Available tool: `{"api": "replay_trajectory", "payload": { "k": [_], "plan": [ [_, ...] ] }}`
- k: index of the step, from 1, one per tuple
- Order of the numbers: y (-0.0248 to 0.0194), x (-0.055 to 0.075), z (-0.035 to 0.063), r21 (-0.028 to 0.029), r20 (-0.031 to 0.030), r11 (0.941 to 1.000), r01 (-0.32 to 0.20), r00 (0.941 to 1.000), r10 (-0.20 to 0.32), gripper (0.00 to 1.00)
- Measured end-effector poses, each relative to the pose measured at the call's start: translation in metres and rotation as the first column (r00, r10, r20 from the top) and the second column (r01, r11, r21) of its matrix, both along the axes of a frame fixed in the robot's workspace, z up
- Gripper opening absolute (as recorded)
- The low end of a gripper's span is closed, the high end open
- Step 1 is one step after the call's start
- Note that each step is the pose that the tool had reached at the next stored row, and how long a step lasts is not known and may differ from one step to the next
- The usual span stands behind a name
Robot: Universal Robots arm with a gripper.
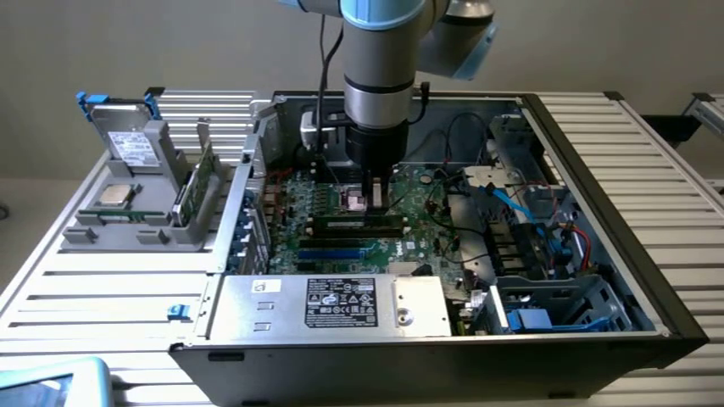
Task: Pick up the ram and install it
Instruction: 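Insert the ram into the slot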
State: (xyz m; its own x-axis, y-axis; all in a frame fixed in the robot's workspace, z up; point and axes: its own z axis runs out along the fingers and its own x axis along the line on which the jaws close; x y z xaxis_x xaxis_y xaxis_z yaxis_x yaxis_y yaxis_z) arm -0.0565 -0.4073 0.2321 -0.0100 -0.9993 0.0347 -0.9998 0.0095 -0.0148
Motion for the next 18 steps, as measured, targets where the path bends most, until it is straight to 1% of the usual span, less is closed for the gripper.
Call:
{"api": "replay_trajectory", "payload": {
  "k": [18],
  "plan": [
    [0.0,0.0001,-0.0023,-0.0002,-0.0001,1.0,0.006,1.0,-0.006,0.13]
  ]
}}
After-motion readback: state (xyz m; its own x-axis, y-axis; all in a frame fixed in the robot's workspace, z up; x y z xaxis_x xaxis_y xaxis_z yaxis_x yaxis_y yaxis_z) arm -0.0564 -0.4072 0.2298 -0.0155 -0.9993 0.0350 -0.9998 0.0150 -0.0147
